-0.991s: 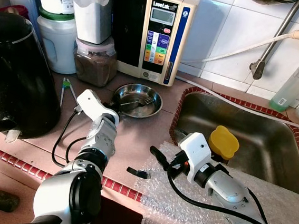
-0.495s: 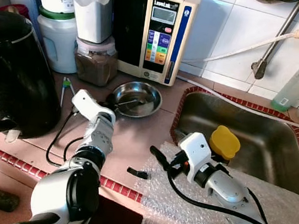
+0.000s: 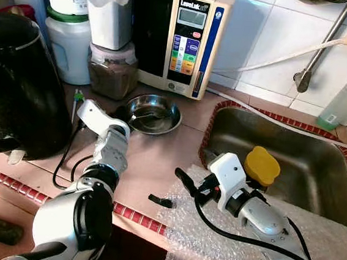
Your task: Kitchen organization
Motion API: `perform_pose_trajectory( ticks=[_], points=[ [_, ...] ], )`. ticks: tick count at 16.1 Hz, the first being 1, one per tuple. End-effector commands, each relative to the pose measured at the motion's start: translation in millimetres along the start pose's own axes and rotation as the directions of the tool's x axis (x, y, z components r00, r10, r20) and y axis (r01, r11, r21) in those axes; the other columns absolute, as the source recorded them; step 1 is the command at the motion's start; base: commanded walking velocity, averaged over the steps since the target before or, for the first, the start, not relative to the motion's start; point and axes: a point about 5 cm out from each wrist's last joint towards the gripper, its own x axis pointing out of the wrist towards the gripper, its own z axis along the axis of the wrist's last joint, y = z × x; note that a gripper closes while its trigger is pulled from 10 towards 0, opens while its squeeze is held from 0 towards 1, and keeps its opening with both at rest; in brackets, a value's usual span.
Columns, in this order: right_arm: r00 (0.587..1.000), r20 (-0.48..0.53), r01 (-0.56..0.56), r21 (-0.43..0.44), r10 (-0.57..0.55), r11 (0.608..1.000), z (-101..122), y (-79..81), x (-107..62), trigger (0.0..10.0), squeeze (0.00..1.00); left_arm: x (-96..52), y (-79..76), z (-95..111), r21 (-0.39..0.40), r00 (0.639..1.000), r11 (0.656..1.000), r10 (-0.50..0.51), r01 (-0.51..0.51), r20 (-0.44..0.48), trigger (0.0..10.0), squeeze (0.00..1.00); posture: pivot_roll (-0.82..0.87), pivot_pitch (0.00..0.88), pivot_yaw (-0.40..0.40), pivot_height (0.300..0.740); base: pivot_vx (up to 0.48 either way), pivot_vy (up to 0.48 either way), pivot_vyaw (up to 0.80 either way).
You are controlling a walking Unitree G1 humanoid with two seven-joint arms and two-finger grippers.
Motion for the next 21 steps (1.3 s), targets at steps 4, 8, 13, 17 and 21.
perform_pose_trajectory(
  ticks=[4,8,13,17,21],
  points=[
    [1.0,0.003,0.009,-0.01,-0.009,1.0,1.1,-6.4,-0.3,10.0,0.0,1.3,-12.2,3.0,-0.01,1.0,1.0,-0.026,0.026,0.0,0.0,0.0,0.0,0.0,-0.034,0.74,0.0,0.0,0.0],
    [1.0,0.002,0.015,-0.021,-0.015,1.0,0.6,-9.4,0.2,10.0,0.0,1.4,-28.9,7.9,0.018,0.995,0.995,-0.101,0.101,0.026,0.0,0.0,0.01,0.0,-0.035,0.74,0.0,0.0,0.0],
    [0.998,0.016,0.059,-0.038,-0.058,0.998,2.4,-16.6,1.3,10.0,0.0,-5.0,-71.9,29.3,0.194,0.929,0.931,-0.339,0.309,0.146,0.0,0.0,0.02,0.0,-0.04,0.74,0.0,0.0,0.0],
    [0.995,0.028,0.097,-0.053,-0.096,0.994,3.9,-22.9,1.4,10.0,0.0,-22.2,-104.0,32.8,0.415,0.796,0.77,-0.585,0.484,0.157,0.0,0.0,0.03,0.0,-0.046,0.74,0.0,0.0,0.0],
    [0.991,0.037,0.132,-0.116,-0.129,0.984,6.8,-29.8,-0.5,10.0,0.0,-33.6,-98.9,16.6,0.637,0.735,0.571,-0.678,0.518,0.009,0.0,0.0,0.04,0.0,-0.052,0.74,0.0,0.0,0.0]
  ],
)
